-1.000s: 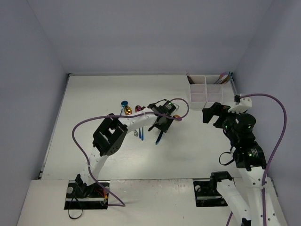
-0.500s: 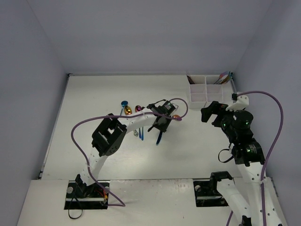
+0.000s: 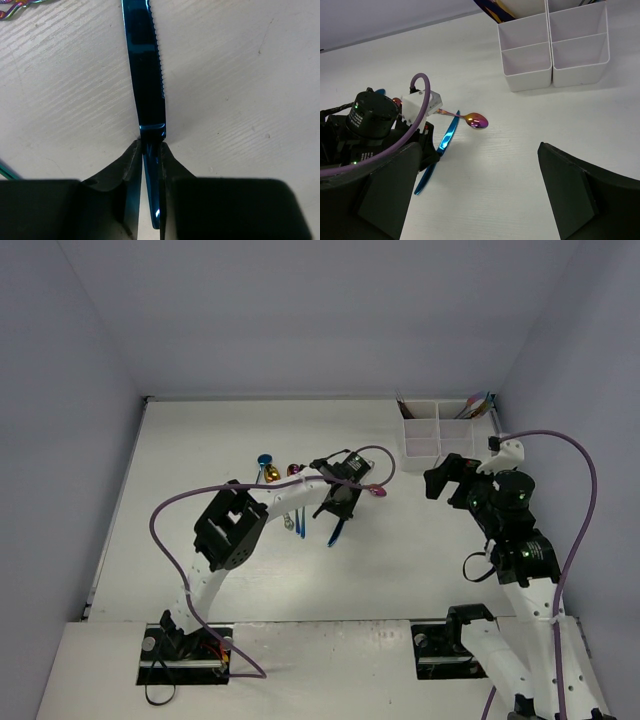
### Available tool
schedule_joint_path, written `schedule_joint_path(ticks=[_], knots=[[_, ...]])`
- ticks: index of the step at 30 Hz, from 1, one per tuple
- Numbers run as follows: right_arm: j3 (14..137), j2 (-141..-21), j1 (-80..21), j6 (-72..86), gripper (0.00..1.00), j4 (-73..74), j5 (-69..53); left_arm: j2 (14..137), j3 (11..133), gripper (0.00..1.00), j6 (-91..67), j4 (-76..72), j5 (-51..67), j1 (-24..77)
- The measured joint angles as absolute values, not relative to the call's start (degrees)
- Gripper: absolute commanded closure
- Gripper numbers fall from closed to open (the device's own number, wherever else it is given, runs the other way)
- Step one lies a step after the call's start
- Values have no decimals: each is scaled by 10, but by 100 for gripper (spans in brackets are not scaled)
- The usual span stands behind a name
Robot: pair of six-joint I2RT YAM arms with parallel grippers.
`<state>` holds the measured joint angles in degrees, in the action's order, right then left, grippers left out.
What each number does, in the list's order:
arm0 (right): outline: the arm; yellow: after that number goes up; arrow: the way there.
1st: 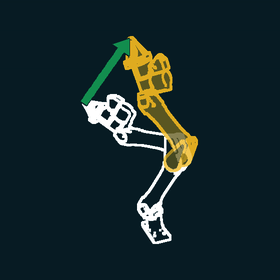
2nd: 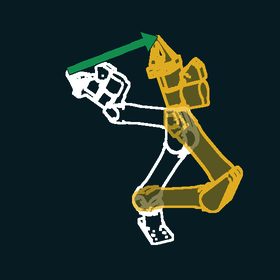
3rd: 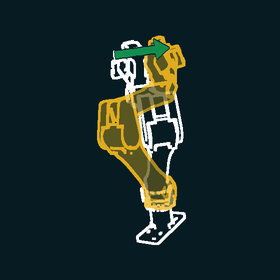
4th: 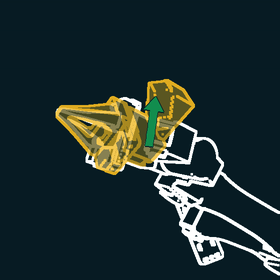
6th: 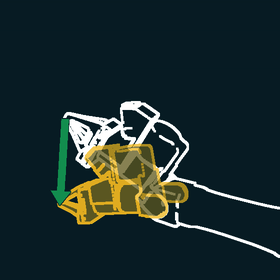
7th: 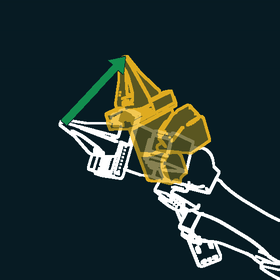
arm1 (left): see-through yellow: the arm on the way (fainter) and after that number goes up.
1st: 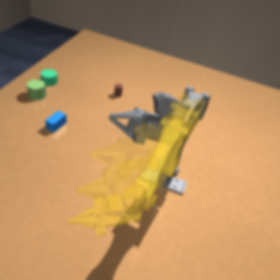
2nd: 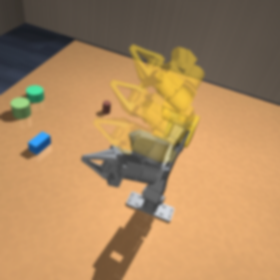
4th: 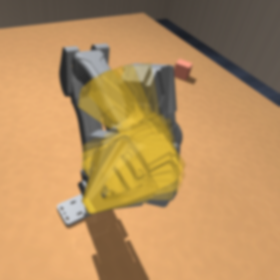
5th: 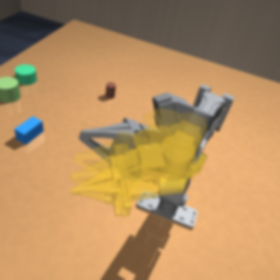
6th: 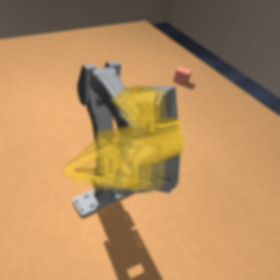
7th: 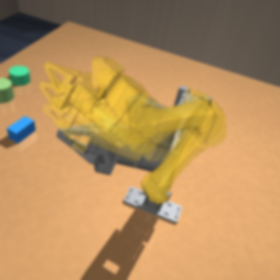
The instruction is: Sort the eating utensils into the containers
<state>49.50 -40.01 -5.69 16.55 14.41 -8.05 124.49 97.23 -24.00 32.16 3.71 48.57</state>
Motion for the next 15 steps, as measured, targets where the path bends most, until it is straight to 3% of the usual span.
schedule_joint_path(ticks=[15], knots=[[496, -484, -57, 225, 0, 143, -174, 1160, 884, 100, -218, 325, 0, 485]])
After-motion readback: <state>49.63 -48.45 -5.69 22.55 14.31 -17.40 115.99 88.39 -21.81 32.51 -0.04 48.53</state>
